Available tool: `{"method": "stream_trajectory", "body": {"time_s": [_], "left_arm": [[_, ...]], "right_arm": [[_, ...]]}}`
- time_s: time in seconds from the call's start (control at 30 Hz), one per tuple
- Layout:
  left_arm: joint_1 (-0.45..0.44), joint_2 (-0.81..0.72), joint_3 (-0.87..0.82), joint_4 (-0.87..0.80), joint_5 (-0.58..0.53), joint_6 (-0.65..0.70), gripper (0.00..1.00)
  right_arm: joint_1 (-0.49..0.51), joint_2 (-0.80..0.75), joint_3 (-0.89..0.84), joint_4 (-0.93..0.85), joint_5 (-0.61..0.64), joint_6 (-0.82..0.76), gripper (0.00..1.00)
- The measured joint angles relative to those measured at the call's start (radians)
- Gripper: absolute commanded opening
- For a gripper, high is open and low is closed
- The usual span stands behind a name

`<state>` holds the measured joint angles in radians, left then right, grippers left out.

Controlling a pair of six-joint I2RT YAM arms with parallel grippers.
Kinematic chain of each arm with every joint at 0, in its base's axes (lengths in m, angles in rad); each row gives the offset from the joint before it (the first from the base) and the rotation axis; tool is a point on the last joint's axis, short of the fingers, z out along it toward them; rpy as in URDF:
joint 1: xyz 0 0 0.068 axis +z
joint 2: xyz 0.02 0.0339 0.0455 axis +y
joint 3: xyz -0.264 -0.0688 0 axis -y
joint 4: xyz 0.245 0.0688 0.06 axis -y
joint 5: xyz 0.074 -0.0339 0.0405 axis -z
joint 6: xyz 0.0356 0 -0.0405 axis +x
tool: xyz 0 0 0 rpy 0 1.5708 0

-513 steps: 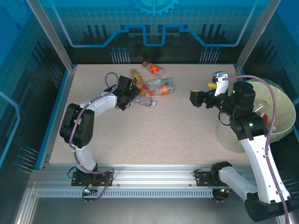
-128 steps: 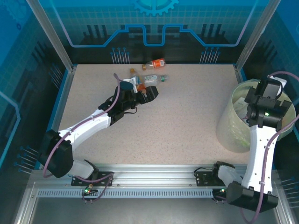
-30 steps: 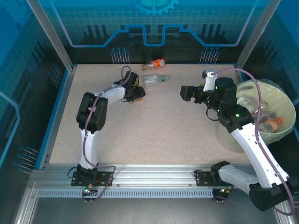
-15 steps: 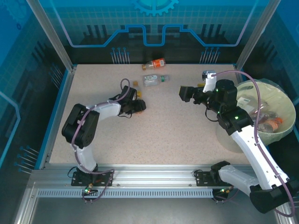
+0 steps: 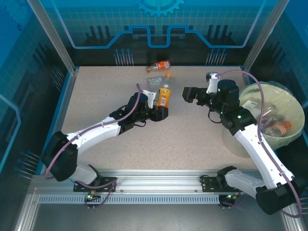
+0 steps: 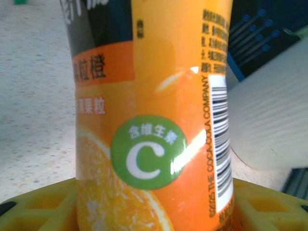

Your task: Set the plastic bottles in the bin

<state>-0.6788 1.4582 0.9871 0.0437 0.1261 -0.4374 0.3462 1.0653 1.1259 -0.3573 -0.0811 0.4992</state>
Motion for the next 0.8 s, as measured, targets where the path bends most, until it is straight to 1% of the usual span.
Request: {"method": "stream_trajectory", "body": {"time_s": [0.17, 0.27, 0.4, 0.53, 0.6, 0.8], "left_arm": [[-0.041, 0.000, 0.008, 0.030, 0.121, 0.022, 0.48], [-0.051, -0.005, 0.008, 0.075, 0.179, 0.021, 0.48], [-0.056, -0.024, 0.008, 0.131, 0.223, 0.020, 0.48], [-0.059, -0.031, 0.008, 0.143, 0.237, 0.019, 0.48], [-0.061, -0.031, 0.008, 0.154, 0.240, 0.019, 0.48], [-0.064, -0.031, 0.008, 0.157, 0.249, 0.019, 0.48]], "right_arm": [[0.001, 0.063, 0.042, 0.009, -0.104, 0.037, 1.00], [0.002, 0.086, 0.052, 0.015, -0.099, 0.086, 1.00], [0.002, 0.113, 0.053, 0.014, -0.077, 0.131, 1.00], [0.002, 0.158, 0.075, 0.020, -0.127, 0.149, 1.00], [0.003, 0.183, 0.087, 0.018, -0.164, 0.151, 0.96], [0.004, 0.219, 0.119, 0.010, -0.244, 0.155, 0.73]]}}
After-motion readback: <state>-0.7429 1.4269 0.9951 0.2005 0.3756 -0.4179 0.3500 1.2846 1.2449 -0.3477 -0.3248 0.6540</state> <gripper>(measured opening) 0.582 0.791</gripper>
